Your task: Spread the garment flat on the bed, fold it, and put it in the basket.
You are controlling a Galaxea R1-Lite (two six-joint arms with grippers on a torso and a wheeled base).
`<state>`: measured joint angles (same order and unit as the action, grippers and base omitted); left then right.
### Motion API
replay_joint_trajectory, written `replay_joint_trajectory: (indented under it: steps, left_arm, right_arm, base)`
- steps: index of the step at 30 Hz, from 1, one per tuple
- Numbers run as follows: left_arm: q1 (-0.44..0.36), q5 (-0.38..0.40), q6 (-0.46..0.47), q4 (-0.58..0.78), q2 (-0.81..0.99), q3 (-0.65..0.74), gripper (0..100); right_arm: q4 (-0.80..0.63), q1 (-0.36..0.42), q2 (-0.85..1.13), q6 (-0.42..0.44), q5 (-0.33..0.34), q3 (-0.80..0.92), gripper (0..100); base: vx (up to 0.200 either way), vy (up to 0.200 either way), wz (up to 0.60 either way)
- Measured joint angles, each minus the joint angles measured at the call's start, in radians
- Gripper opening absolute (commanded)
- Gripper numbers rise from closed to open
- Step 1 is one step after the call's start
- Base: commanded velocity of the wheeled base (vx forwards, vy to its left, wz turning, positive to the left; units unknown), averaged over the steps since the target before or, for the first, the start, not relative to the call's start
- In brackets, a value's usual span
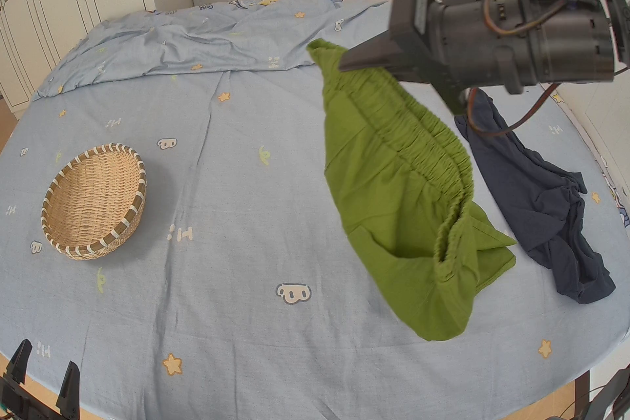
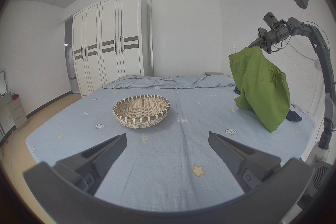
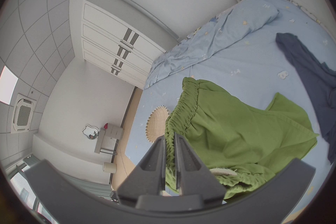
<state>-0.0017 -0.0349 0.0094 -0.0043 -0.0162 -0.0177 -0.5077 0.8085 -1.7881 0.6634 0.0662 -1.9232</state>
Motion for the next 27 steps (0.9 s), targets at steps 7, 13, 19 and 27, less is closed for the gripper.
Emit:
replay_joint_trajectory:
  steps: [7, 13, 19, 27]
  left_arm:
    - [0.0, 0.0, 0.0, 0.0, 0.0, 0.0, 100]
    - [0.0, 0.0, 0.0, 0.0, 0.0, 0.0, 100]
    - [0.0, 0.0, 0.0, 0.0, 0.0, 0.0, 100]
    - [0.0, 0.0, 0.0, 0.0, 0.0, 0.0, 100]
  right_arm:
    - [0.013, 0.061, -0.108, 0.01, -0.014, 0.001, 100]
    - [0.038, 0.093, -0.193, 0.011, -0.016, -0.009, 100]
    - [0.038, 0.105, -0.228, 0.01, -0.012, -0.009, 100]
    - [0.035, 0.056, -0.183, 0.009, 0.002, 0.071, 100]
  base:
    - [0.0, 0.0, 0.0]
    - [0.0, 0.0, 0.0]
    - [0.0, 0.0, 0.0]
    - [0.0, 0.0, 0.0]
